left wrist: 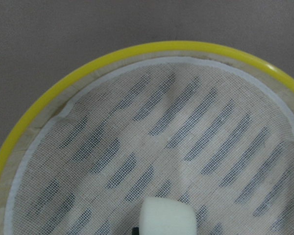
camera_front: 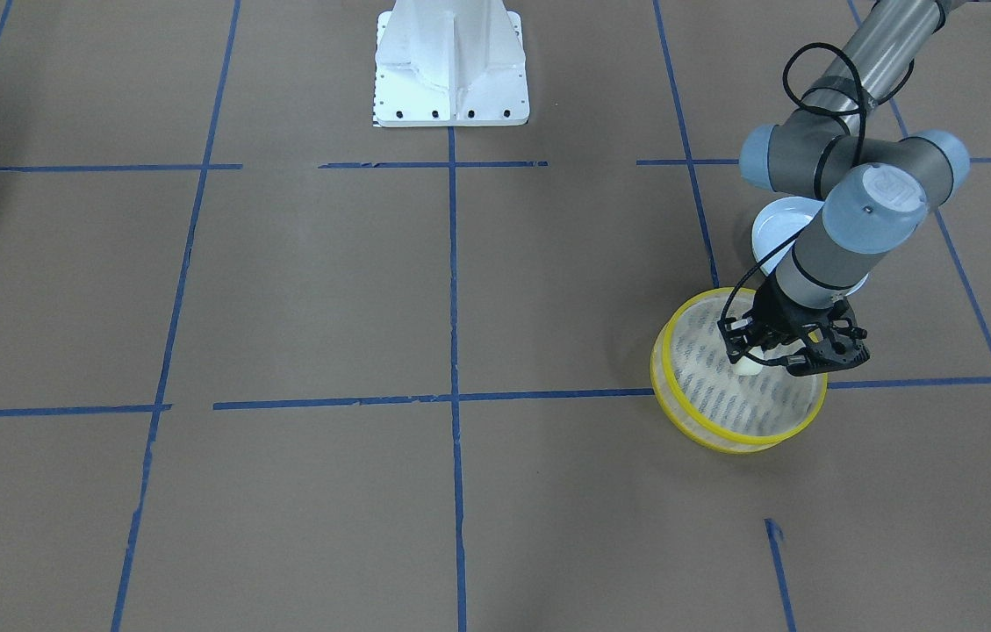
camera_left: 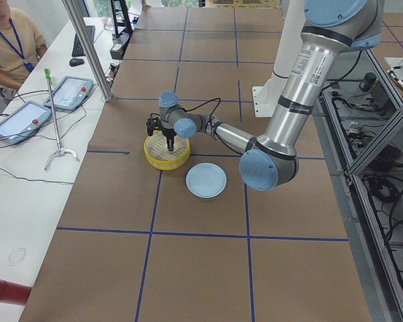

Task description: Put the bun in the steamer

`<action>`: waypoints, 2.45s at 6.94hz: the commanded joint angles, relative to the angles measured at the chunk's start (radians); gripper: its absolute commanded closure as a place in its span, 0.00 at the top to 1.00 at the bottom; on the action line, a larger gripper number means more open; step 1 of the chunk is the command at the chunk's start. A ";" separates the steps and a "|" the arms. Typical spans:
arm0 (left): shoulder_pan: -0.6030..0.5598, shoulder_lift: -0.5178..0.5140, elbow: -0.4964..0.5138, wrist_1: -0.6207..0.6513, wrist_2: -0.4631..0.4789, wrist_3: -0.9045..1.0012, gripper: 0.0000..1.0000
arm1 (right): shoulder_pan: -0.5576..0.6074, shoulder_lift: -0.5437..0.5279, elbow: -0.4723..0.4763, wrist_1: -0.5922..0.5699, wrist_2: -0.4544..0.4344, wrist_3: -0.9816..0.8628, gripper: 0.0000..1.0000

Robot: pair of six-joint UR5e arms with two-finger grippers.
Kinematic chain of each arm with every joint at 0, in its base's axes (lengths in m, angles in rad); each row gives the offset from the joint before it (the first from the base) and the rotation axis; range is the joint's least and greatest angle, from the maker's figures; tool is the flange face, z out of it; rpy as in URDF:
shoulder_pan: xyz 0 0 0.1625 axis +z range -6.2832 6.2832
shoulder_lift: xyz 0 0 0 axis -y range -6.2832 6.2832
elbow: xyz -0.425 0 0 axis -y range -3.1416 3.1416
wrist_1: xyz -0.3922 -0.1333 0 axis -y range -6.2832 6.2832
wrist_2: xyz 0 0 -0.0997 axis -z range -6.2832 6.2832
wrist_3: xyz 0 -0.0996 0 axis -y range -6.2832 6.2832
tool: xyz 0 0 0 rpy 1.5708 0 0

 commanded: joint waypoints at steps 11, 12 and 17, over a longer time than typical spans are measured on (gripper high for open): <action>-0.555 0.328 -0.230 0.127 -0.271 0.759 1.00 | 0.000 0.000 0.000 0.000 0.000 0.000 1.00; -0.630 0.414 -0.214 0.127 -0.275 0.946 1.00 | 0.000 0.000 0.000 0.000 0.000 0.000 1.00; -0.728 0.432 -0.154 0.408 -0.275 1.220 1.00 | 0.000 0.000 0.000 0.000 0.000 0.000 1.00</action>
